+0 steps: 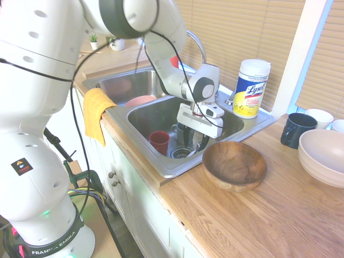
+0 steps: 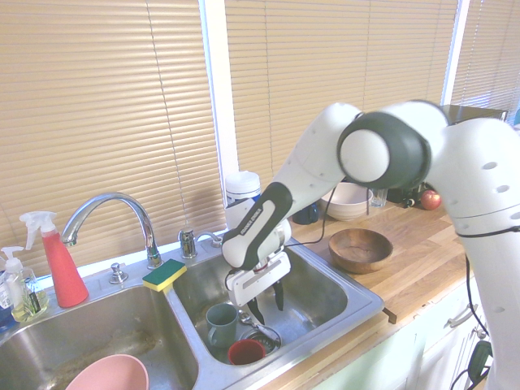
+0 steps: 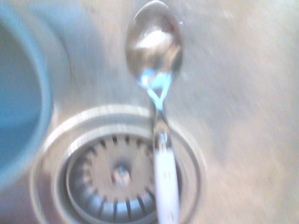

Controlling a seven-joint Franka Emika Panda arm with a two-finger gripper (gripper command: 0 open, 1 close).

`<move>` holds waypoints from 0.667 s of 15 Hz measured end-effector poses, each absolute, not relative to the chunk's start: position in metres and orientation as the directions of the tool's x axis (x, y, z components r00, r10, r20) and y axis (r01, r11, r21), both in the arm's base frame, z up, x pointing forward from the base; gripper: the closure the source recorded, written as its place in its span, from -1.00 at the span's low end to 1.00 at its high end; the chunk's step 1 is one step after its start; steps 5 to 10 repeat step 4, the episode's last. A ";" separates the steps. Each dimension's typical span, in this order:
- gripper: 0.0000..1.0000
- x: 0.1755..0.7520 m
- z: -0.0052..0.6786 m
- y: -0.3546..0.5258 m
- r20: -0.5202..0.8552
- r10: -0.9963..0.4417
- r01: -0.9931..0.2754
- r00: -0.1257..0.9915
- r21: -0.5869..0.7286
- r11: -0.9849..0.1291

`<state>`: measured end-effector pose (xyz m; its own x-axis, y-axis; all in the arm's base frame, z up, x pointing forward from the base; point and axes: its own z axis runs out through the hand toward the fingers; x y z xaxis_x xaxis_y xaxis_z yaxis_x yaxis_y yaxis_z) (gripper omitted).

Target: Put the spoon into the sink

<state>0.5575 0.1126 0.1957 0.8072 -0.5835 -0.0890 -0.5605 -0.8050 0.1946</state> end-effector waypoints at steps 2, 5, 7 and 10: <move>-1.00 0.542 0.217 0.102 -0.046 -0.604 -0.593 0.795 0.147 -0.792; -1.00 0.523 0.237 0.095 -0.005 -0.610 -0.606 0.793 0.111 -0.788; -1.00 0.523 0.237 0.095 -0.005 -0.610 -0.606 0.793 0.111 -0.788; -1.00 0.523 0.237 0.095 -0.005 -0.610 -0.606 0.793 0.111 -0.788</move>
